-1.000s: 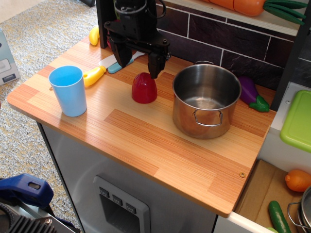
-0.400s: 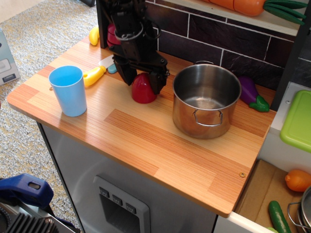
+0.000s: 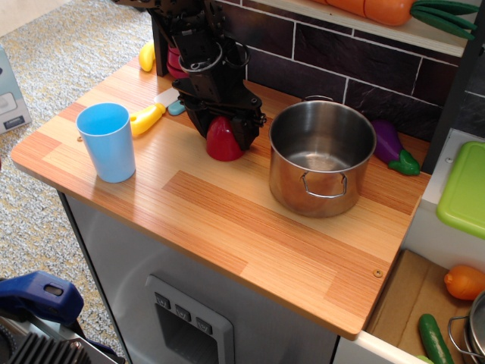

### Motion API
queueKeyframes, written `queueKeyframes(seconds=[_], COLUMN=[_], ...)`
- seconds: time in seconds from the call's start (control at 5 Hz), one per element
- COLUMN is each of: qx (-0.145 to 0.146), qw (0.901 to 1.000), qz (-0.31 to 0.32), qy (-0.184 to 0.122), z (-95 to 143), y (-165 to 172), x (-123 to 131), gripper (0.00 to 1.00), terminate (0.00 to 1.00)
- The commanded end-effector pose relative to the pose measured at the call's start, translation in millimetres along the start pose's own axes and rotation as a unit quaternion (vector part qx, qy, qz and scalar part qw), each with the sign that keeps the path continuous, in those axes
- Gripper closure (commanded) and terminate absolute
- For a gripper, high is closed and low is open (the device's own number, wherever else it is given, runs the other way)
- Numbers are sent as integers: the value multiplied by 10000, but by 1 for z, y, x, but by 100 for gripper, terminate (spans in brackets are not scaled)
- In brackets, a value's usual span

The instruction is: Put sweet potato in pot

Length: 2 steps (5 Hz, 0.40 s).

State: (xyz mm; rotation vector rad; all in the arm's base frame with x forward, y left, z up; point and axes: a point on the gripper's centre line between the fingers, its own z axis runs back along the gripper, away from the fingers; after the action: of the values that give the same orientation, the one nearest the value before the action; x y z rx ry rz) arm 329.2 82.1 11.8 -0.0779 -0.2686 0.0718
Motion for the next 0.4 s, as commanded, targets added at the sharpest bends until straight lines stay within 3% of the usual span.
queueKeyframes(seconds=[0.0, 0.2], qx=[195, 636], qw=[9997, 9972], qz=[-110, -315], qy=[55, 243], z=[26, 58], y=[-5, -3], x=[8, 17], gripper=[100, 100], terminate=[0, 0])
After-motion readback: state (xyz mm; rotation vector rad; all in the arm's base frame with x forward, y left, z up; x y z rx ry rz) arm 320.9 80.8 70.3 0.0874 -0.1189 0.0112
